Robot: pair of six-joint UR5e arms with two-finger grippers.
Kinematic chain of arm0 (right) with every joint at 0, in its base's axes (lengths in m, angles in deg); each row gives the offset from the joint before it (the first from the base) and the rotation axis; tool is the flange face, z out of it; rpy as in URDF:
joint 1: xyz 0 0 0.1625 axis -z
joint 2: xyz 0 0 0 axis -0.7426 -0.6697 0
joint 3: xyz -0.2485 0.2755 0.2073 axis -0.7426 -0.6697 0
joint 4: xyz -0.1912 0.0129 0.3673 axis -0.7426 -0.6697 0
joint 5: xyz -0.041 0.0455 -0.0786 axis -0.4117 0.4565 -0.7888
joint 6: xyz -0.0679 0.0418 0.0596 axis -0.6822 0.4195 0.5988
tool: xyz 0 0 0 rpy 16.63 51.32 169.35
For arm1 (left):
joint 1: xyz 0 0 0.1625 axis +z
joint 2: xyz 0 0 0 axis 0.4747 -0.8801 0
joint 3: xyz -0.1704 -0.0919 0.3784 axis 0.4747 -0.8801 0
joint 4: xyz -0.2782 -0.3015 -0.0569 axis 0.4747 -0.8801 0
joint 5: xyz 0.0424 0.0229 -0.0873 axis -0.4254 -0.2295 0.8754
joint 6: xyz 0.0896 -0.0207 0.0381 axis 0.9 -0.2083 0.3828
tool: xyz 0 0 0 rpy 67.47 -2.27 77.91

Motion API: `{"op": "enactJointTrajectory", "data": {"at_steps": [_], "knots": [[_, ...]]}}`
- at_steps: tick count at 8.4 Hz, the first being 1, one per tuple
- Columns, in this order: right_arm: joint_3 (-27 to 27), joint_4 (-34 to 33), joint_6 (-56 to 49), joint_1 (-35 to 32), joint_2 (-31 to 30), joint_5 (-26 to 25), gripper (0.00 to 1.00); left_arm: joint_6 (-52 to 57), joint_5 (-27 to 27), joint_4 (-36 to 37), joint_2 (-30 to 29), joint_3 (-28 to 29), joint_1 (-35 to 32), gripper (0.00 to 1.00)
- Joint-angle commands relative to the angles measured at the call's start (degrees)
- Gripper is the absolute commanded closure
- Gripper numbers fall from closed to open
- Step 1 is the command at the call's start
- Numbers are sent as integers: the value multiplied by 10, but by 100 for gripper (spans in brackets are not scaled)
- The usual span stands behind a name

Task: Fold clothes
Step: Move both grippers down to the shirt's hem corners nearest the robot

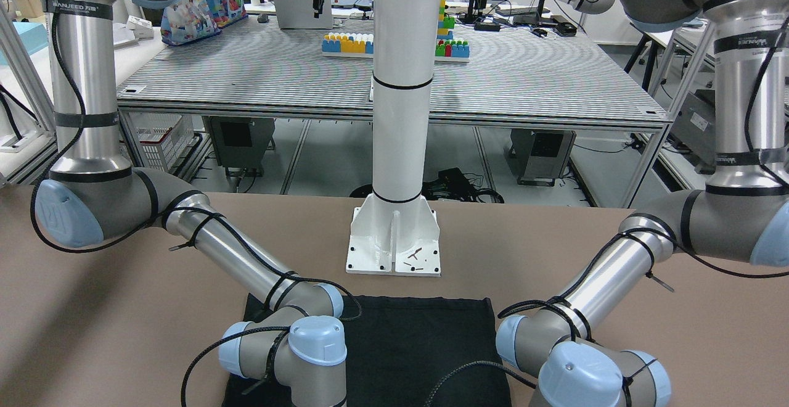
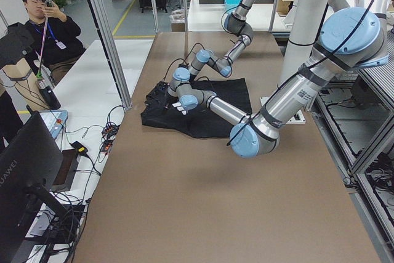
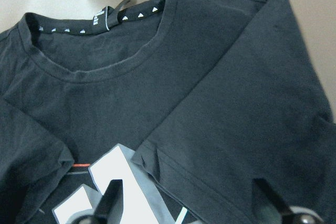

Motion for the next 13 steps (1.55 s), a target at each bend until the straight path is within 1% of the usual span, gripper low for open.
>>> {"op": "enactJointTrajectory", "data": {"at_steps": [1, 2, 3, 4, 5, 6, 7, 8, 9, 10, 11, 12, 13], "knots": [[168, -90, -16, 5, -97, 44, 4, -70, -6, -1, 77, -102, 22, 0], [222, -105, 2, 18, -135, 44, 4, -108, -6, 0, 111, -153, 37, 0], [271, -104, 44, 28, -176, 44, 4, -153, -7, 0, 147, -202, 56, 0], [309, -102, 108, 48, -205, 44, 4, -191, -19, 0, 189, -251, 81, 0], [339, -93, 172, 77, -244, 38, 4, -225, -58, 0, 243, -307, 126, 0], [370, -83, 215, 100, -272, 34, 4, -261, -99, -1, 285, -350, 172, 0], [395, -69, 252, 135, -302, 9, 4, -314, -126, -1, 325, -392, 215, 0], [409, -45, 276, 179, -331, -55, 4, -352, -171, -27, 363, -422, 265, 0], [414, -24, 292, 211, -352, -83, 4, -375, -217, -79, 401, -425, 317, 0], [421, -3, 324, 236, -383, -94, 4, -393, -251, -116, 439, -425, 359, 0], [431, 43, 331, 266, -424, -130, 5, -400, -275, -137, 471, -425, 396, 0], [433, 106, 331, 298, -468, -163, 5, -413, -307, -161, 494, -424, 434, 0], [432, 157, 333, 316, -498, -174, 5, -424, -329, -164, 503, -421, 462, 0]]}}
